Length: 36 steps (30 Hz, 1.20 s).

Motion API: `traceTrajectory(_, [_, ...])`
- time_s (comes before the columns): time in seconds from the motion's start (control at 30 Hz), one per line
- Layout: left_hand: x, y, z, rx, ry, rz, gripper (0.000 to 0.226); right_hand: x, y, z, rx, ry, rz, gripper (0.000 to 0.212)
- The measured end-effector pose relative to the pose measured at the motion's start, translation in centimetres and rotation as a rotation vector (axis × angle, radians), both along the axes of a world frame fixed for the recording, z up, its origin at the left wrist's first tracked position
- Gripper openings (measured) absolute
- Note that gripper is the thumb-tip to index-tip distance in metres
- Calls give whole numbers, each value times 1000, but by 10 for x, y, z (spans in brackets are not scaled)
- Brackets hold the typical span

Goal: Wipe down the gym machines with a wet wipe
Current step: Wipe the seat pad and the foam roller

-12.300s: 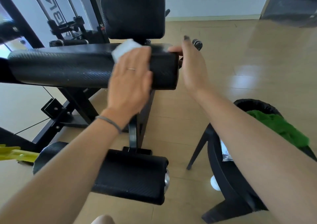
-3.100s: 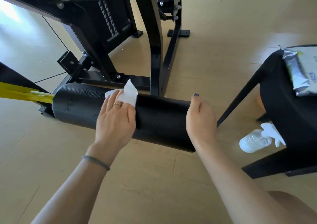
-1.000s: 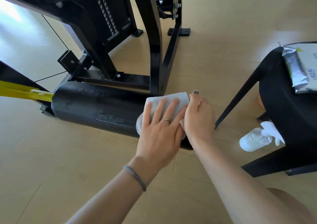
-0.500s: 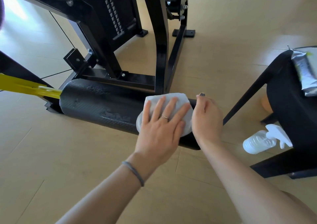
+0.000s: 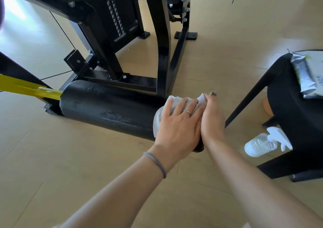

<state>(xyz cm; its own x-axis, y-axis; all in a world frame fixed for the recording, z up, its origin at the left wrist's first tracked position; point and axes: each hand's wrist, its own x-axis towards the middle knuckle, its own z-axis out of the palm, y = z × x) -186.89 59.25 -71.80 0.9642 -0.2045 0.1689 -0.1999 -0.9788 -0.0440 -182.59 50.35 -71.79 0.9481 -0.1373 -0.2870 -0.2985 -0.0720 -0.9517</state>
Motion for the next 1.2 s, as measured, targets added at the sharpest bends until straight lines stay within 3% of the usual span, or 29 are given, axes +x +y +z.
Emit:
traceTrajectory(0.13, [0, 68, 5, 78, -13, -3, 47, -1, 0, 2, -207, -112, 58, 50])
traceTrajectory(0.27, [-9, 183, 4, -55, -29, 401, 48, -8, -1, -2, -304, -174, 79, 47])
traceTrajectory(0.33, [-9, 192, 4, -97, -58, 521, 47, -9, -1, -4, -368, -227, 84, 44])
traceTrajectory(0.4, [-7, 150, 4, -22, -72, 443, 47, -10, -1, -7, -420, -259, 86, 40])
traceTrajectory(0.47, [-12, 91, 1, 50, -48, 214, 50, -11, -3, -9, -454, -300, 93, 38])
traceTrajectory(0.53, [-19, 61, -2, 7, 9, 75, 49, -10, -6, -10, -491, -327, 117, 37])
traceTrajectory(0.63, [-15, 112, 4, 10, -17, 55, 49, -8, -9, -7, -518, -310, 155, 38])
traceTrajectory(0.77, [-18, 236, 4, -61, -36, 494, 52, -7, -6, -11, -534, -287, 147, 45])
traceTrajectory(0.87, [-7, 239, 5, -133, -1, 658, 61, -8, -5, -12, -535, -314, 140, 43])
traceTrajectory(0.93, [-1, 191, 8, -97, -22, 564, 58, -8, -4, -9, -548, -294, 154, 46])
traceTrajectory(1.07, [-25, 74, -2, 19, -26, 117, 49, -6, -2, -1, -559, -243, 157, 49])
traceTrajectory(1.2, [-16, 119, 4, 4, -38, 14, 48, -5, -3, 1, -537, -207, 168, 49])
